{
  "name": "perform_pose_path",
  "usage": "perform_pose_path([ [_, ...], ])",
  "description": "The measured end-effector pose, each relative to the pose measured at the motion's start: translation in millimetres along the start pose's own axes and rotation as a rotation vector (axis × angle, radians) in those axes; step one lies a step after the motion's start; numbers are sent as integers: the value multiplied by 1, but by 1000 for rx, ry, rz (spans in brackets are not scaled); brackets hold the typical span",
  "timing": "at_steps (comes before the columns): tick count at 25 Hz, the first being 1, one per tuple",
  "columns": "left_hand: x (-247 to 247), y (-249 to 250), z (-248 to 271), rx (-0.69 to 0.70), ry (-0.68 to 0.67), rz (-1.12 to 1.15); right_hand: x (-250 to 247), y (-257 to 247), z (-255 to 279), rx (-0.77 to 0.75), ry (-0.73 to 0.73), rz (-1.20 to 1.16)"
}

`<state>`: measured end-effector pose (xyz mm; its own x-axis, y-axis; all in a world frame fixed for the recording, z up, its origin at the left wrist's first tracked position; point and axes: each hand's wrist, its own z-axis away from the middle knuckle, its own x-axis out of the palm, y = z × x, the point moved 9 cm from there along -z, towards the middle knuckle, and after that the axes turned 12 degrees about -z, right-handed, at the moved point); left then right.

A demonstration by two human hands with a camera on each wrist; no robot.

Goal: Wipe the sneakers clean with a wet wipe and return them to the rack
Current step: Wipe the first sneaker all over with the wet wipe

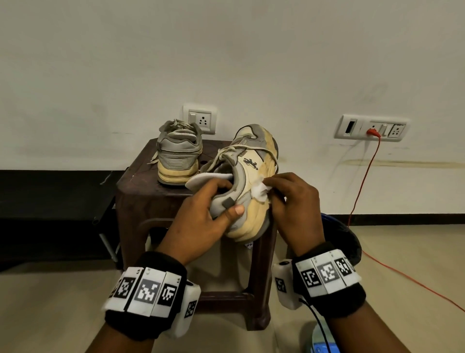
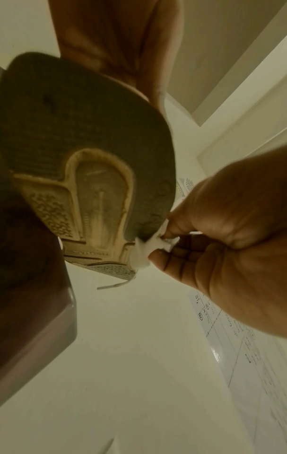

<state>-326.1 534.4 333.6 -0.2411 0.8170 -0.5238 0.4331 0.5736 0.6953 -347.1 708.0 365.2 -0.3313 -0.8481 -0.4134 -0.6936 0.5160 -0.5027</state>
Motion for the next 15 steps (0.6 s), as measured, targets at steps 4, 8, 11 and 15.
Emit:
perform_pose_path([
  [4,5,-6,0,-5,-132,79,0,-2,5,1,-20,-13],
  [8,-1,-7,0,-19,-47,119,3,-31,17,-107,-135,-26],
  [11,-9,-7,-2,-10,-7,87,13,-56,30,-209,-257,-21],
  [15,-5,-5,-1,-18,-34,115,8,-46,20,-190,-122,26],
])
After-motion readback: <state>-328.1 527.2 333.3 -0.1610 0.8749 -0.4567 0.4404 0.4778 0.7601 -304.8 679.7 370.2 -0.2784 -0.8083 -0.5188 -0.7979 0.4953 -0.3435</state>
